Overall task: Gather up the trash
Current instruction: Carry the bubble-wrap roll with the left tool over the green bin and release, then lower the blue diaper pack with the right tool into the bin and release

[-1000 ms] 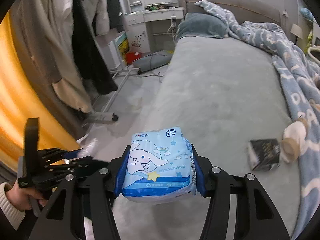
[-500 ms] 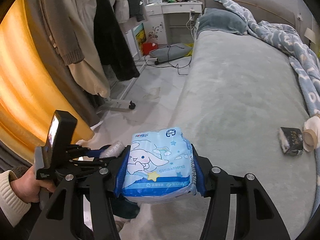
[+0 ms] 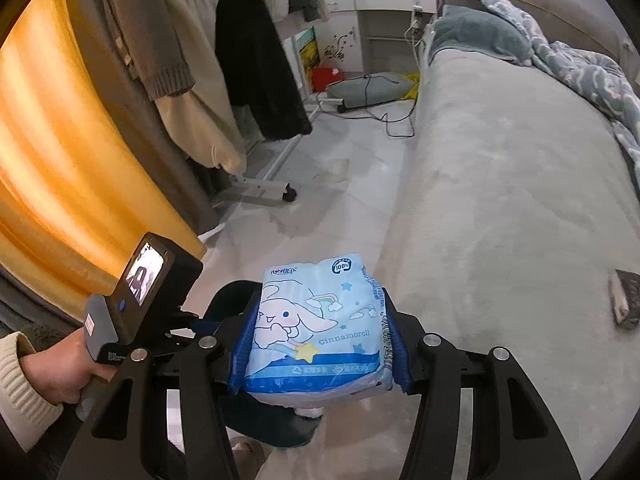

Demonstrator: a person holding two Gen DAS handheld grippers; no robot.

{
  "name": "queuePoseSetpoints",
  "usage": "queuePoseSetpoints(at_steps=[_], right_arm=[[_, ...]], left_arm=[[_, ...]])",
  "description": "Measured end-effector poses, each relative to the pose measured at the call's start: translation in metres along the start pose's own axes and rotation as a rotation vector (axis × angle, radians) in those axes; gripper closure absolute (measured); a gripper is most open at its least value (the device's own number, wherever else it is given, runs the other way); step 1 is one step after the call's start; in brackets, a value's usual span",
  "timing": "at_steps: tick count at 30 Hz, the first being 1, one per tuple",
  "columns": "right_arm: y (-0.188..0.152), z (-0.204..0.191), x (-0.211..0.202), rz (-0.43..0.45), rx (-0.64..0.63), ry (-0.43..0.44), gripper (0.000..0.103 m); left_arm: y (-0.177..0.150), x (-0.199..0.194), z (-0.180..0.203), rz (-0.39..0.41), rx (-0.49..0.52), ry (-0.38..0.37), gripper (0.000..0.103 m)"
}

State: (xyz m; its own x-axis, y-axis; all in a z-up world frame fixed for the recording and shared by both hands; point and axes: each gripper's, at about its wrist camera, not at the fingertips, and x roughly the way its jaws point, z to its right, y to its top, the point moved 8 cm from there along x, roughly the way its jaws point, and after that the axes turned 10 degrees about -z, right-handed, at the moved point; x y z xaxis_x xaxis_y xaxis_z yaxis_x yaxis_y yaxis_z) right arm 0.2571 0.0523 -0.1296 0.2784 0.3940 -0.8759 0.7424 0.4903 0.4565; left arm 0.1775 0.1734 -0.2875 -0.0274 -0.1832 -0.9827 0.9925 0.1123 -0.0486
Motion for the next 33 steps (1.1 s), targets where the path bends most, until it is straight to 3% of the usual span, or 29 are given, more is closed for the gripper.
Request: queuePoseSetpoints(at_steps=[1,2,5,16,21,33], right_arm=[[0.001,-0.002,0.003,-0.005,-0.005,0.002,0.047],[0.001,-0.005,0.007,-0.011,-0.01,0.006,0.047],[0.002,-0.01,0.019,-0.032,-0.014,0.01,0.047],[-0.001,-0.025,0.07,-0.132,-0.01,0.026,0.047],[-0.007,-0.034,0.096,-0.19,-0.029,0.02,0.047],[-0.035,-0.056,0.151,-0.335,-0.108,-0.016,0.047]], left_arm=[[-0.001,0.001,-0.002,-0.005,-0.007,-0.003,0.051],[-0.001,0.0,-0.004,-0.003,-0.011,0.006,0.038],[-0.003,-0.002,-0.01,0.0,-0.011,0.022,0.035],[0.001,-0.045,-0.039,0.112,-0.077,-0.019,0.031],[0.006,-0.065,-0.049,0.176,-0.086,0.011,0.031],[0.015,-0.127,-0.055,0.407,-0.054,-0.038,0.032]])
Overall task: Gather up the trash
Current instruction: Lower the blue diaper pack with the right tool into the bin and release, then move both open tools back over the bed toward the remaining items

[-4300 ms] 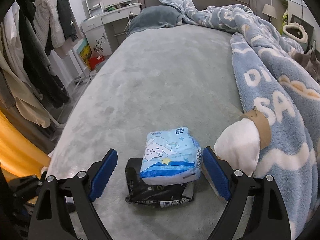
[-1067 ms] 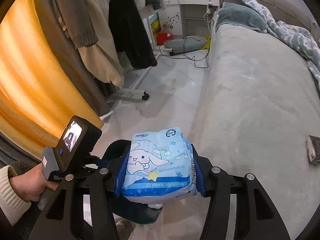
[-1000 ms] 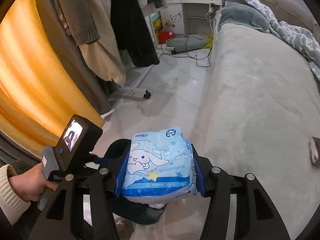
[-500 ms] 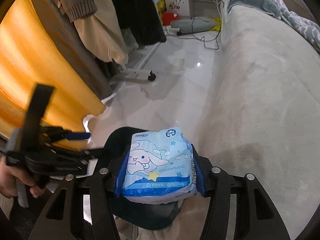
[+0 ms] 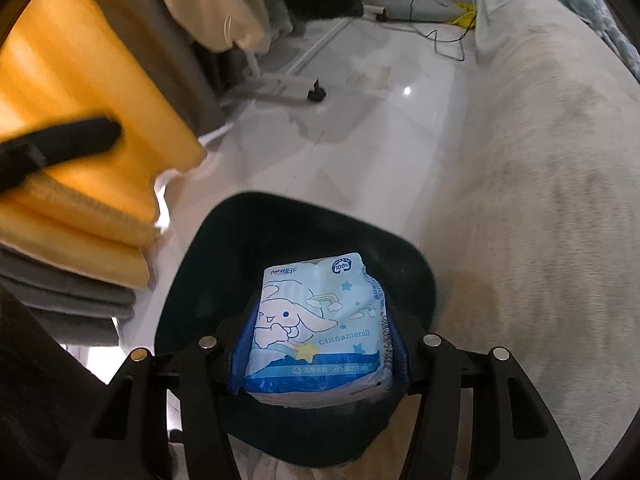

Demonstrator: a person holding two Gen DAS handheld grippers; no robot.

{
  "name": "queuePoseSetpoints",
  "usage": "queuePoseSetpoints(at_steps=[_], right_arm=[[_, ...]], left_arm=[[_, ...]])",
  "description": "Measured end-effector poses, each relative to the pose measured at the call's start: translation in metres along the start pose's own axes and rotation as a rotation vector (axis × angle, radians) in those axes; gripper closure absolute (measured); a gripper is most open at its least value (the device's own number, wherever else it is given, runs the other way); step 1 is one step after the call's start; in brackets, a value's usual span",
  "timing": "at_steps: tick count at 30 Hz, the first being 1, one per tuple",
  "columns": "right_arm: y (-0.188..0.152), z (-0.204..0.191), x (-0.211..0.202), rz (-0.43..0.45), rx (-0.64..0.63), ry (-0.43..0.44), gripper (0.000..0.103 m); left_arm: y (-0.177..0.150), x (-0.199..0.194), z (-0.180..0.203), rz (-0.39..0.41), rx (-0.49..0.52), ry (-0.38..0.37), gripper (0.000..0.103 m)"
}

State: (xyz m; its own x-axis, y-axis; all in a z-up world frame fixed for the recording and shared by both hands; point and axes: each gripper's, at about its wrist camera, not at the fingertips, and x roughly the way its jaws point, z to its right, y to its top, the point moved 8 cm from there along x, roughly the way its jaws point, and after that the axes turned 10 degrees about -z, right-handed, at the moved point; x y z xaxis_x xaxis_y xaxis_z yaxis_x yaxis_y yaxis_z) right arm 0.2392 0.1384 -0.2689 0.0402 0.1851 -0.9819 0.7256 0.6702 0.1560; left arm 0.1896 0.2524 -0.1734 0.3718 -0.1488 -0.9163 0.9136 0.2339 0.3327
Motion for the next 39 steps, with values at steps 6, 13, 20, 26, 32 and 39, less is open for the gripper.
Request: queuePoseSetpoints(at_steps=[6,13,20,26,32,39], right_arm=[[-0.01,-0.009,0.019,-0.06,-0.037,-0.026,0.047],[-0.019,-0.021,0.036,-0.126,-0.091,-0.07,0.035],[-0.028,-0.019,0.036,-0.124,-0.107,-0.115,0.024],[-0.025,-0.016,0.012,-0.054,-0.091,-0.1,0.024],[-0.02,-0.009,-0.025,0.059,-0.089,-0.123,0.024],[-0.017,0.024,-0.073,0.186,-0.029,-0.15,0.024]], left_arm=[[0.014,-0.028,0.015,0.125,0.047,-0.048,0.035],[0.025,-0.049,0.028,0.239,0.079,-0.077,0.04],[0.037,-0.07,0.041,0.332,0.098,-0.1,0.041],[0.043,-0.083,0.056,0.383,0.126,-0.121,0.041],[0.051,-0.103,0.074,0.457,0.145,-0.169,0.041],[0.059,-0.1,0.093,0.496,0.178,-0.18,0.041]])
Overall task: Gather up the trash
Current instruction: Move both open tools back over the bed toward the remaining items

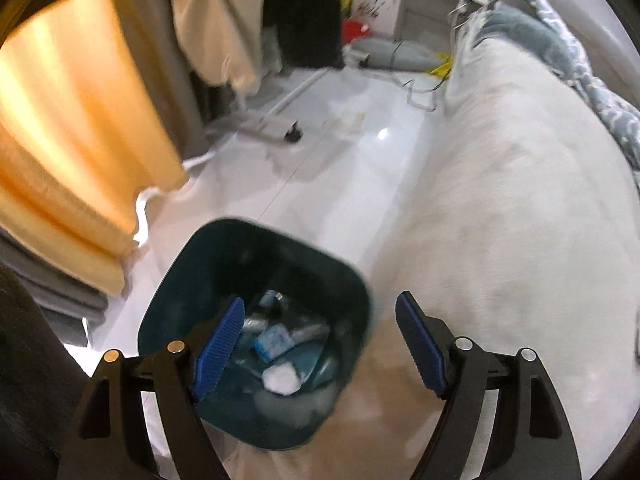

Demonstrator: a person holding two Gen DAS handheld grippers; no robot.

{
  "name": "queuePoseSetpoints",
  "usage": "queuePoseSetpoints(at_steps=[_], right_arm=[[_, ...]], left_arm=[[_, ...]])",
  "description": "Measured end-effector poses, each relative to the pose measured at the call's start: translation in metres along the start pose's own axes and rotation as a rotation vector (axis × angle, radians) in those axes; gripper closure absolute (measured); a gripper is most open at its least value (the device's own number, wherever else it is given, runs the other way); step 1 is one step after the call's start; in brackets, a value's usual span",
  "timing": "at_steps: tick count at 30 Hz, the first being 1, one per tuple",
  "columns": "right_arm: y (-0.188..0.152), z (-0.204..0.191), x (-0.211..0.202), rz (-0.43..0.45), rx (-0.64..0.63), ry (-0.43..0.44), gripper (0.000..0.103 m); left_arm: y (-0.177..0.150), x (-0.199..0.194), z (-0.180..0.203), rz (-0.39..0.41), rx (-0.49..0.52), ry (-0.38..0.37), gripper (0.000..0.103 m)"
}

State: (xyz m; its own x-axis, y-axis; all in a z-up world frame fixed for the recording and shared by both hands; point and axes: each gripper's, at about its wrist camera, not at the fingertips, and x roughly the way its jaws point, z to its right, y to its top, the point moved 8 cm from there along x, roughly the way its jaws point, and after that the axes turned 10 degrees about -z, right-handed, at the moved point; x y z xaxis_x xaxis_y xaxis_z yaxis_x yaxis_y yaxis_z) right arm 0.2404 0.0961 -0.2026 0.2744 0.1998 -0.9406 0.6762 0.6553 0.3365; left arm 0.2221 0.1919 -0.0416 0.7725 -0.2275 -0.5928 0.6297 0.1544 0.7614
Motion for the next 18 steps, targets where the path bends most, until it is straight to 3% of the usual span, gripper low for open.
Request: queuePoseSetpoints(at_steps=[6,18], right_arm=[[0.009,0.044,-0.039,0.099,0.075,-0.011,0.021],[-0.004,0.145,-0.089,0.188,0.199,-0.081,0.02]], left_arm=[[0.003,0.013,0.023,0.003,0.014,-0.05,0.041],[-0.004,0.061,0.077,-0.062,0.02,-0.149,0.04]])
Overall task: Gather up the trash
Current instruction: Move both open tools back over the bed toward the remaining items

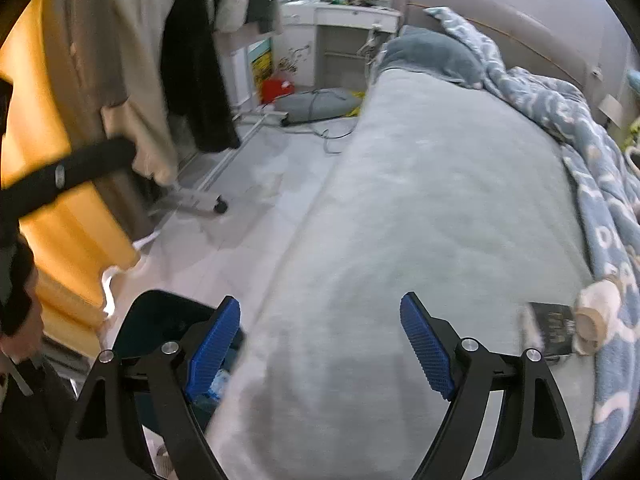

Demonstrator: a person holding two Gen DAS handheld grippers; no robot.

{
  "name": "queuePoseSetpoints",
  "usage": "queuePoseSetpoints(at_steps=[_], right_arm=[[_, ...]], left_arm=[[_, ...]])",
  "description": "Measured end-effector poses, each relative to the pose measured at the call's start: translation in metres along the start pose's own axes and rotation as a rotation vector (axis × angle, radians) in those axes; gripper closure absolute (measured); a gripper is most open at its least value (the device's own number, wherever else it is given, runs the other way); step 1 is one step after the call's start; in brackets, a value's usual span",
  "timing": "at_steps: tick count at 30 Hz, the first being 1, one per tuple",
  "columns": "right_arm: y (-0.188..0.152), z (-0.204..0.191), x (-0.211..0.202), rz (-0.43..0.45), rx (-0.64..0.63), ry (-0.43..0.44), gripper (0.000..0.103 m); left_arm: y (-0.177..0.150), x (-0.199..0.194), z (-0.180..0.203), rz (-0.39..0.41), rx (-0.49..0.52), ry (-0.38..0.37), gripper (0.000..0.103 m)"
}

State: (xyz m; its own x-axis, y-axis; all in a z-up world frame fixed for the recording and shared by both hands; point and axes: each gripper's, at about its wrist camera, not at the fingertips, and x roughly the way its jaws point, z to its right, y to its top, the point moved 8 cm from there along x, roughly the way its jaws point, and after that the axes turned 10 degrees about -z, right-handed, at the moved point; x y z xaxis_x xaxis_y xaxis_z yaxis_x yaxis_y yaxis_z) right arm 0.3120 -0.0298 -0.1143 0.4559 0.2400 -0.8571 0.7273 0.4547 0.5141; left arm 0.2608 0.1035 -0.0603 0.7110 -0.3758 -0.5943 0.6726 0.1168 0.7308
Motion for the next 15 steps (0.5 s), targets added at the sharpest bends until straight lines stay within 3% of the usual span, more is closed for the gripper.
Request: queuePoseSetpoints(at_steps=[12,15], right_arm=[[-0.014,0.093,-0.03,0.057,0.081,-0.096,0.02],[-0.02,0.118,-0.035,0.066,0.104,-0.104,0.02]], left_arm=[[-0.007,0.049,0.052,-0.068,0.026,-0.061,0.036],[-0.009,0.06,0.072,-0.082,0.065,-0.065,0.032]])
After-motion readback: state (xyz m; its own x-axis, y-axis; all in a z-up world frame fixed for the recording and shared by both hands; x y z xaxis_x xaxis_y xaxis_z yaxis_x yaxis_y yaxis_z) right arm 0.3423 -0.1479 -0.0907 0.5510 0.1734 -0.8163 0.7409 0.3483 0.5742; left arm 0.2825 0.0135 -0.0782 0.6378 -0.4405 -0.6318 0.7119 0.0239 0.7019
